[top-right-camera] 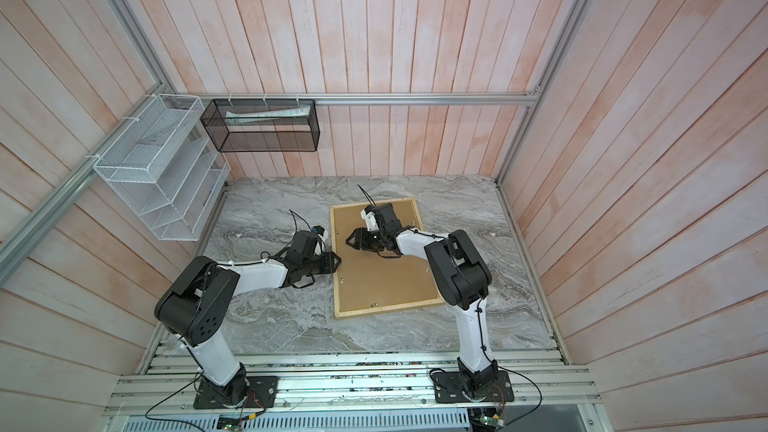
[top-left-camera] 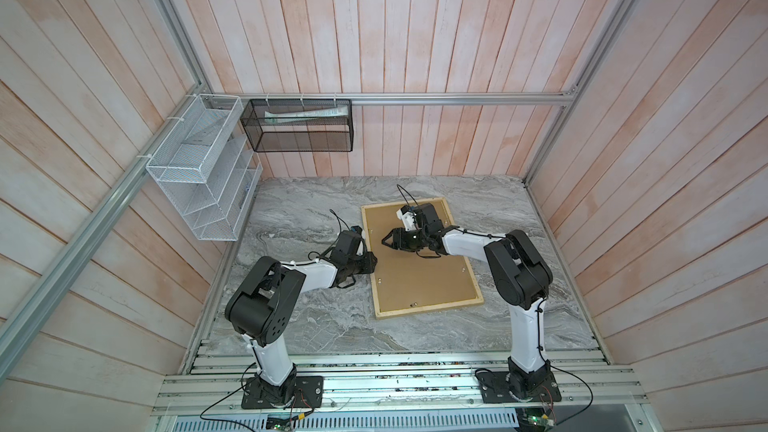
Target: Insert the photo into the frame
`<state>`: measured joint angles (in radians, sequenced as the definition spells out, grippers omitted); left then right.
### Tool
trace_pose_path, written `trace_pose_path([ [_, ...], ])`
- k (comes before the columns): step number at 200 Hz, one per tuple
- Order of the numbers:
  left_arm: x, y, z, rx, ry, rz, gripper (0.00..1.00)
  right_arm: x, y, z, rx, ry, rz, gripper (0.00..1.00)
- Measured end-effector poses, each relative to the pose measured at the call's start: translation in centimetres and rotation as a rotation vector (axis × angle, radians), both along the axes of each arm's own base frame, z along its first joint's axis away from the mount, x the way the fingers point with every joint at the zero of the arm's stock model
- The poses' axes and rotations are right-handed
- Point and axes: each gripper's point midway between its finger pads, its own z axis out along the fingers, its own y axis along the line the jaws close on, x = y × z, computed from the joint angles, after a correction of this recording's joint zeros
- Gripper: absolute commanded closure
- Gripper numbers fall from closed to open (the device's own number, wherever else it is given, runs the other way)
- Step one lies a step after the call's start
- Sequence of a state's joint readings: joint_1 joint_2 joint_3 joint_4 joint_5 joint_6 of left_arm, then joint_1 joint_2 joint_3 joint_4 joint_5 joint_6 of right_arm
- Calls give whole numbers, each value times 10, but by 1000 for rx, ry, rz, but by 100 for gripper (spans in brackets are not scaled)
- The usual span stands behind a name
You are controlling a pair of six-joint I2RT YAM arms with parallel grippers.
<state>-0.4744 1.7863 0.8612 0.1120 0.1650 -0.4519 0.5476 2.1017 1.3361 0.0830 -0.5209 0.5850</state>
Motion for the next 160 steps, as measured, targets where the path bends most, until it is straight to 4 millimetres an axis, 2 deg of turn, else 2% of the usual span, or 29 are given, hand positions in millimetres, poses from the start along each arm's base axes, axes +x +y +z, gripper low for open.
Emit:
trace_pose_path([
  [20,13,0,2,14,-14,22,56,8,7,2,32,0,-4,43],
  [68,32,5,-4,16,-11,66,67,25,19,1,93,43,-55,46],
  [94,34,4,-4,8,-14,71,71,31,23,-2,129,83,-96,46],
  [160,35,4,-4,-12,-30,75,72,43,40,-1,199,155,-161,46],
])
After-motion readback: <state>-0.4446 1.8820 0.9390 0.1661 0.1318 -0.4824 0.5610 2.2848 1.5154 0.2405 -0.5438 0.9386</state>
